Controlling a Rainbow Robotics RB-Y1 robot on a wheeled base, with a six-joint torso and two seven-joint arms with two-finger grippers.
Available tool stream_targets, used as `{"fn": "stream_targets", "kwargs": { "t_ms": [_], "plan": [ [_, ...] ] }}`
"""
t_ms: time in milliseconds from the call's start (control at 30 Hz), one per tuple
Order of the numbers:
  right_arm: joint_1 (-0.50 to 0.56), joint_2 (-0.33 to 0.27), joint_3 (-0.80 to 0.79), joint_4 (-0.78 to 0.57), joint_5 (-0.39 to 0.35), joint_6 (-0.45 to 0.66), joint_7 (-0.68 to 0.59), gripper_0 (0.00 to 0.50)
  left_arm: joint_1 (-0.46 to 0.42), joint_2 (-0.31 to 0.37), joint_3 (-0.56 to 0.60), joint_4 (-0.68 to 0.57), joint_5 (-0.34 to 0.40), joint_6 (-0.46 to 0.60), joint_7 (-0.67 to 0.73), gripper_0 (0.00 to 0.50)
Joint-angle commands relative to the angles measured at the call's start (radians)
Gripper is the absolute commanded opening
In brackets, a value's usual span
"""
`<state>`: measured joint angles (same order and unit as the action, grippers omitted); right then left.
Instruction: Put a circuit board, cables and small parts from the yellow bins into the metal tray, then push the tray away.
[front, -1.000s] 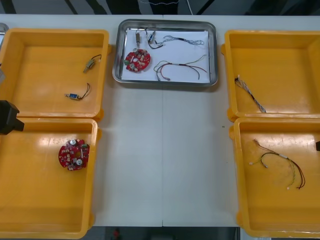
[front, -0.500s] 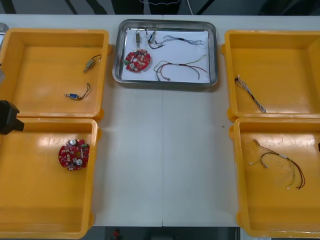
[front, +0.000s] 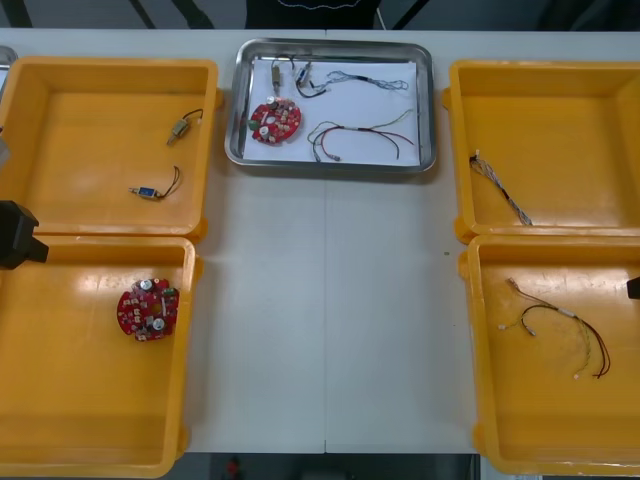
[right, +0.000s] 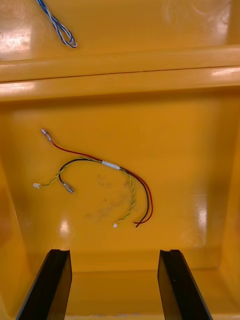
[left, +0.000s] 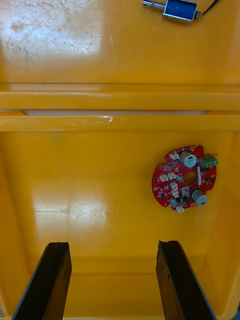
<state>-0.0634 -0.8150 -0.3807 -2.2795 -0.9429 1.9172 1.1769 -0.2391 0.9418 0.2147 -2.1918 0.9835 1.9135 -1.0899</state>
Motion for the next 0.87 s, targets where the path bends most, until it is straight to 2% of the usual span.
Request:
{"fn": "stream_targets", "kwargs": {
  "t_ms": [33, 867],
  "plan": [
    [-0.021, -0.042, 0.009, -0.031, 0.001, 0.003, 0.001, 0.5, 0.015, 0.021, 0.034, -0.025, -0.002, 0.006, -0.048, 0.5],
    [-0.021, -0.042, 0.009, -0.031, 0.001, 0.003, 0.001, 0.5, 0.015, 0.021, 0.034, -0.025, -0.002, 0.006, -0.048, 0.5]
  ]
}}
